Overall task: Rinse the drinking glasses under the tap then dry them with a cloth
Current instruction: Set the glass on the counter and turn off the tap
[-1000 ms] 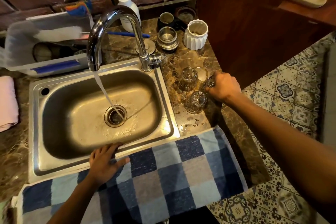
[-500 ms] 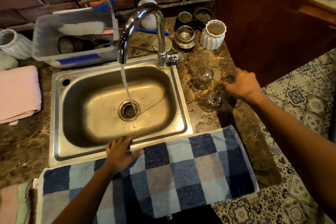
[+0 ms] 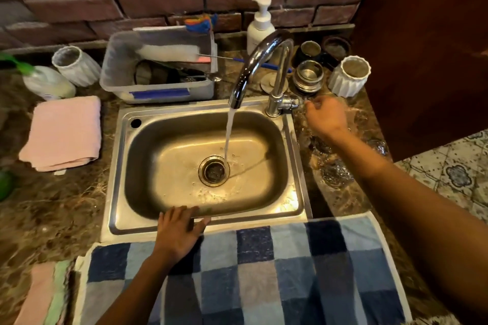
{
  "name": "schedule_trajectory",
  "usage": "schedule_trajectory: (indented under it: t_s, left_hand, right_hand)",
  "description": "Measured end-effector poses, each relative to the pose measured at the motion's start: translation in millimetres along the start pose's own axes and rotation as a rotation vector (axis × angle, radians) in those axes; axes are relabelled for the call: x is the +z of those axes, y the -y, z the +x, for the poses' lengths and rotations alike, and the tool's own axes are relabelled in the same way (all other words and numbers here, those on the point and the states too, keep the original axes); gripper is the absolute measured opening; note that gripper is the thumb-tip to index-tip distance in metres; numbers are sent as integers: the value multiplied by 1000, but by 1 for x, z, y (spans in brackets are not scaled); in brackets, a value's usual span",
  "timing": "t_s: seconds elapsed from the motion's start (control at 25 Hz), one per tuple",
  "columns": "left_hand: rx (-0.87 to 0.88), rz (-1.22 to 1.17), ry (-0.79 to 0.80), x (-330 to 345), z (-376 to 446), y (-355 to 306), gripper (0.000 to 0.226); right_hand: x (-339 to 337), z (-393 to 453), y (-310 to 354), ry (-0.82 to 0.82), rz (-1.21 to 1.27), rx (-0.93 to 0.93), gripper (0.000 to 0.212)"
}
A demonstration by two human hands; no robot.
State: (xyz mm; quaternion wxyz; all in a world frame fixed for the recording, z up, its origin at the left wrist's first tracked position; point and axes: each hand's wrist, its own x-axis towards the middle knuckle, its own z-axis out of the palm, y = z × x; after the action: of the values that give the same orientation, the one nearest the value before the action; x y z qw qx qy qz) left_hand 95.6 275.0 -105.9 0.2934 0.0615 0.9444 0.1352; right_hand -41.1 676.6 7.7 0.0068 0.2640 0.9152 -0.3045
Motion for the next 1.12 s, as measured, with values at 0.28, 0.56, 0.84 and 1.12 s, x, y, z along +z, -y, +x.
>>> schedule_trajectory:
  t_s: [0.28,0.56,0.84,1.12]
  left_hand:
    - [5,83,-26,7,-1,2,84]
    - [-12,98,-22,7,-2,1,86]
    - [-9,109,10,3,-2,-2,78]
    - [-10,87,20,-1,-4,-6,74]
  right_hand:
    - [33,30,-4,30,-68,149,42]
    - [36,36,7,-55,-252,46,48]
    - [38,41,10,-47,-365,9,39]
    - [41,42,15,-54,-409,34,23]
